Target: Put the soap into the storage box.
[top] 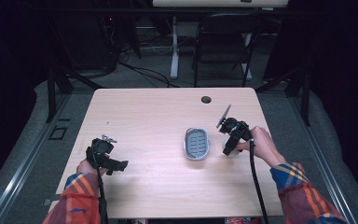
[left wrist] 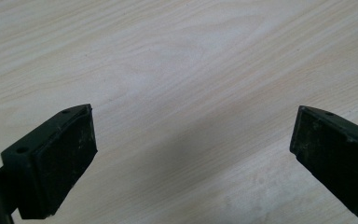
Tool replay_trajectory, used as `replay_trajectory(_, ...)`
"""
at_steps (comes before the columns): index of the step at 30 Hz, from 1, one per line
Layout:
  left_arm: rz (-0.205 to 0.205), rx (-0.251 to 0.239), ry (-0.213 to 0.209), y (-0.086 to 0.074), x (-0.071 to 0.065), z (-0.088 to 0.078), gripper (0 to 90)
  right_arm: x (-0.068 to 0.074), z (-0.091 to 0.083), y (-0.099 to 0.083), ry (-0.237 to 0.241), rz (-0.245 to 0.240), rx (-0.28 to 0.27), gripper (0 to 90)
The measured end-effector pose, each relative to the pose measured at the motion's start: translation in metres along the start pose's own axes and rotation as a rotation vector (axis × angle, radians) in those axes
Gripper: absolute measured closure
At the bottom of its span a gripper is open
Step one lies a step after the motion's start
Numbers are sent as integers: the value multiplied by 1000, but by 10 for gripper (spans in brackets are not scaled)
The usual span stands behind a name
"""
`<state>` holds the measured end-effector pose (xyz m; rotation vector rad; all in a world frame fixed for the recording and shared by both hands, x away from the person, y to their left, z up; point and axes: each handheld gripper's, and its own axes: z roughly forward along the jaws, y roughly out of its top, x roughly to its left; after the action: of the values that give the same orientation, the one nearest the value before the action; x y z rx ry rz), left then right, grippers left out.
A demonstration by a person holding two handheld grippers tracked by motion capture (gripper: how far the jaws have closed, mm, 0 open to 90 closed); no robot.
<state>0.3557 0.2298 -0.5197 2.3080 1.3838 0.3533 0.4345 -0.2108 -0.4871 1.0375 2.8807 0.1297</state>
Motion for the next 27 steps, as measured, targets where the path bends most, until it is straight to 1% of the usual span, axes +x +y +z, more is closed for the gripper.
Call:
replay_trajectory(1, -1, 0, 0, 0, 0, 0, 3, 0, -2, 1, 3, -2, 3, 227)
replay_trajectory(2, -1, 1, 0, 0, 0, 0, 3, 0, -2, 2, 1, -3, -11, 227)
replay_trajectory(3, -1, 0, 1, 0, 0, 0, 3, 0, -3, 3, 4, 2, -9, 227)
replay_trajectory(4, -1, 0, 1, 0, 0, 0, 3, 0, -4, 4, 5, -4, -6, 227)
replay_trajectory(5, -1, 0, 1, 0, 0, 0, 3, 0, -5, 5, 2, -6, -19, 227)
replay_trajectory(8, 2, -1, 1, 0, 0, 0, 4, 1, -7, 9, -7, -15, -13, 227)
replay_trajectory(10, 0, 1, 1, 0, 0, 0, 4, 1, -9, 12, -3, -20, -18, 227)
replay_trajectory(11, -1, 1, 1, 0, 0, 0, 4, 2, -10, 13, -9, -17, -25, 227)
replay_trajectory(12, 0, 0, 2, 0, 0, 0, 4, 2, -13, 15, -14, -23, -11, 227)
replay_trajectory(13, -1, -1, 2, 0, 0, 0, 4, 2, -13, 16, -6, -17, -33, 227)
replay_trajectory(14, 2, -1, 2, 0, 0, 0, 4, 1, -15, 18, -20, -30, -17, 227)
replay_trajectory(16, 0, -4, 4, 0, 0, 0, 5, 2, -17, 21, -13, -24, -36, 227)
replay_trajectory(18, 1, -5, 4, 0, 0, -1, 6, 2, -20, 26, -18, -30, -36, 227)
replay_trajectory(19, 1, -5, 4, 0, -1, -1, 6, 2, -20, 27, -15, -26, -46, 227)
replay_trajectory(20, 2, -5, 4, 0, -1, -1, 6, 1, -22, 28, -19, -34, -38, 227)
replay_trajectory(22, 1, -5, 4, 0, 0, -1, 6, 1, -23, 31, -7, -22, -53, 227)
replay_trajectory(23, 1, -5, 4, 0, -1, -1, 6, 1, -24, 33, -11, -27, -48, 227)
replay_trajectory(27, 3, -4, 3, 0, 0, -1, 6, 1, -27, 39, -15, -31, -62, 227)
